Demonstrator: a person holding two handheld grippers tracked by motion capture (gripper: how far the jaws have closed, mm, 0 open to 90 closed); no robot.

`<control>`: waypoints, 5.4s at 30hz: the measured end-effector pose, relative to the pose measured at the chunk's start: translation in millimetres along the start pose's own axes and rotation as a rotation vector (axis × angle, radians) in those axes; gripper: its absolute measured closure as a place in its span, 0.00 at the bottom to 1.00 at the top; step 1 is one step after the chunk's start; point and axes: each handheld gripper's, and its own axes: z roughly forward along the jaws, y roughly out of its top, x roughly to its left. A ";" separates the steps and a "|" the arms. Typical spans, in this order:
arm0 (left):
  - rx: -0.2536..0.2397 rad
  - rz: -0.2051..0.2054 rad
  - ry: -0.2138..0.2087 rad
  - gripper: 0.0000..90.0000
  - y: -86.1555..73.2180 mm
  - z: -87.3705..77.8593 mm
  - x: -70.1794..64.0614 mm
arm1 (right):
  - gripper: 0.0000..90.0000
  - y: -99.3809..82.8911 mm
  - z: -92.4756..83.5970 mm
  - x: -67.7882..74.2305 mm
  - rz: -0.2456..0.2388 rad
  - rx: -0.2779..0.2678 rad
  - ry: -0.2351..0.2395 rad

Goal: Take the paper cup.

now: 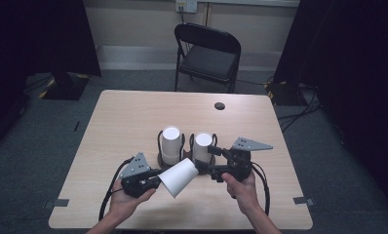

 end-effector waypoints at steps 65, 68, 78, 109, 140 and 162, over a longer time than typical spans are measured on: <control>0.460 -0.134 -0.190 0.98 -3.4 45.4 10.6 | 0.12 -60.4 56.1 55.6 -0.817 0.505 0.044; 0.469 -0.142 -0.203 0.98 -2.4 47.0 12.2 | 0.13 -62.8 59.8 59.3 -0.834 0.516 0.035; 0.470 -0.200 -0.210 0.98 -3.2 48.8 14.6 | 0.14 -70.7 69.4 65.3 -0.867 0.502 -0.015; 0.448 -0.227 -0.191 0.96 -3.4 51.1 8.0 | 0.23 -70.3 72.6 77.1 -0.859 0.443 -0.014; 0.245 -0.200 -0.018 0.57 -12.0 26.5 10.9 | 0.26 -63.1 65.1 61.0 -0.750 0.387 -0.046; 0.091 -0.165 0.044 0.30 -14.1 8.1 21.8 | 0.26 -54.0 52.2 37.1 -0.586 0.345 -0.049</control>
